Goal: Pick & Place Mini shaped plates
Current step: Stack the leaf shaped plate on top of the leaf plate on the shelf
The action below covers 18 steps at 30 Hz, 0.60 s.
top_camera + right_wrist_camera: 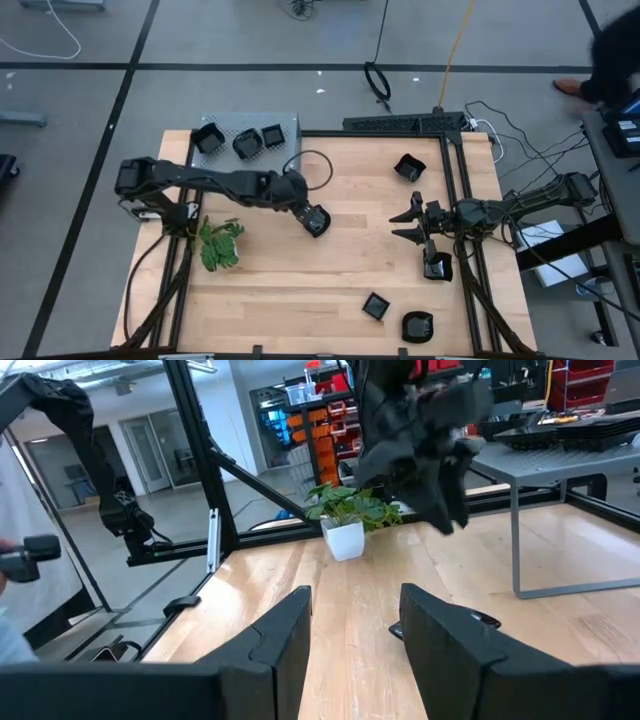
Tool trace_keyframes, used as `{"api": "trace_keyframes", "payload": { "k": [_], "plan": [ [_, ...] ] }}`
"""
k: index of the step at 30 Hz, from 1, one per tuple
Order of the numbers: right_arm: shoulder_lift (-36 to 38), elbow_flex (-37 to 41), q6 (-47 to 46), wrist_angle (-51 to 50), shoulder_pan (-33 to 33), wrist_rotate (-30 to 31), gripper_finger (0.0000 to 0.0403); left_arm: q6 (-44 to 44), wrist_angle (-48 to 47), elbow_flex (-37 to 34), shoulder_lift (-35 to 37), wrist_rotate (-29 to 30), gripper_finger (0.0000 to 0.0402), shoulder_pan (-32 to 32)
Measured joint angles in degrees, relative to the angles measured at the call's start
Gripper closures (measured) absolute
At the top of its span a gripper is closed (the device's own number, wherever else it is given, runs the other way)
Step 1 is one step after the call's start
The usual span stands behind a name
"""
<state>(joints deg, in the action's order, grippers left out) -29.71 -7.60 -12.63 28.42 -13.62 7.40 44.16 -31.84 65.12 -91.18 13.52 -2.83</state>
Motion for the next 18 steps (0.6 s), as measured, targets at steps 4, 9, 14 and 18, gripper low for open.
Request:
{"api": "trace_keyframes", "payload": {
  "k": [4, 9, 14, 18],
  "plan": [
    [0.0, 0.0, 0.0, 0.0, 0.0, 0.0, 0.0261, 10.1, -2.5, 0.0, -2.7, 0.2, 0.0213, 1.6],
    [0.0, 0.0, 0.0, 0.0, 0.0, 0.0, 0.0261, 17.7, -2.2, 0.0, -6.3, 1.8, 0.0213, 3.2],
    [0.0, 0.0, 0.0, 0.0, 0.0, 0.0, 0.0261, 21.6, -1.4, 0.0, -10.3, 2.5, 0.0213, 5.2],
    [0.0, 0.0, 0.0, 0.0, 0.0, 0.0, 0.0261, 23.5, 1.1, 0.0, -13.5, 2.7, 0.0213, 6.2]
  ]
}}
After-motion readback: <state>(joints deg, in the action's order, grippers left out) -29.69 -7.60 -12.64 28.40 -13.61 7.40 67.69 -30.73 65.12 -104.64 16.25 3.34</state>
